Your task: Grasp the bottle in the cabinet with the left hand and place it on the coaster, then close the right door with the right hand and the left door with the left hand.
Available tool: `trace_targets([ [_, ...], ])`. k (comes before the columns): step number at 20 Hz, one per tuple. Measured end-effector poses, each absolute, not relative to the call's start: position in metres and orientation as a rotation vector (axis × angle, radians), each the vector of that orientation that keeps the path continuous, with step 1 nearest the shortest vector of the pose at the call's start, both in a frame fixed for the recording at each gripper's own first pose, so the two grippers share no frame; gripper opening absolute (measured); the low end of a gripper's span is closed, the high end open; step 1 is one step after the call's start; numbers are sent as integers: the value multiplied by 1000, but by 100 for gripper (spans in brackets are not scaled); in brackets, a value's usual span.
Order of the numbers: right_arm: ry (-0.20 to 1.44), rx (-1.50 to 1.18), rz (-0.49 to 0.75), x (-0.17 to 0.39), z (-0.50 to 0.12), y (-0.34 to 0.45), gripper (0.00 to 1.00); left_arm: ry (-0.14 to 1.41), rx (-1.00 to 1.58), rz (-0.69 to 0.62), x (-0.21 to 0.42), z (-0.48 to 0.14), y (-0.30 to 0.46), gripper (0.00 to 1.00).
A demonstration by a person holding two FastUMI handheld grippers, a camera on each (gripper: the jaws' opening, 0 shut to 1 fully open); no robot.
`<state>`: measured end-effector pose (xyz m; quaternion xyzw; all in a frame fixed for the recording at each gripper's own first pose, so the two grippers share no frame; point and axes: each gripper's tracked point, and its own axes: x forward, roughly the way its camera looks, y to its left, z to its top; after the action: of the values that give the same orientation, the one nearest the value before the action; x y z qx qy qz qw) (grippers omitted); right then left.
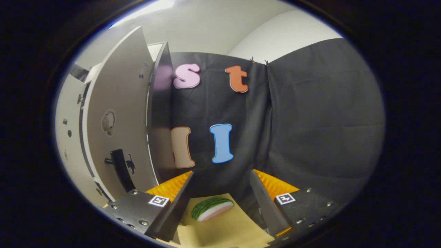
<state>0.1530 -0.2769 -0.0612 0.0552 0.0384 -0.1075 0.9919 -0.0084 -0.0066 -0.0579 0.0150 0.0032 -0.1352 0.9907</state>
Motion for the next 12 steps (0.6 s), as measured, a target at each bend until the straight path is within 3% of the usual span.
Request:
trace_targets([
  [6, 103, 48, -37, 166, -59, -194, 93, 47, 17, -245, -29, -66, 10, 98],
  [7, 81, 28, -35, 181, -63, -192, 97, 54, 20, -234, -32, -66, 17, 98],
  [8, 73, 18, -28, 163, -53, -177, 85, 54, 19, -221, -36, -65, 24, 98],
  [12, 102, 116, 42, 163, -58, -127, 88, 61, -4, -195, -45, -62, 42, 98],
])
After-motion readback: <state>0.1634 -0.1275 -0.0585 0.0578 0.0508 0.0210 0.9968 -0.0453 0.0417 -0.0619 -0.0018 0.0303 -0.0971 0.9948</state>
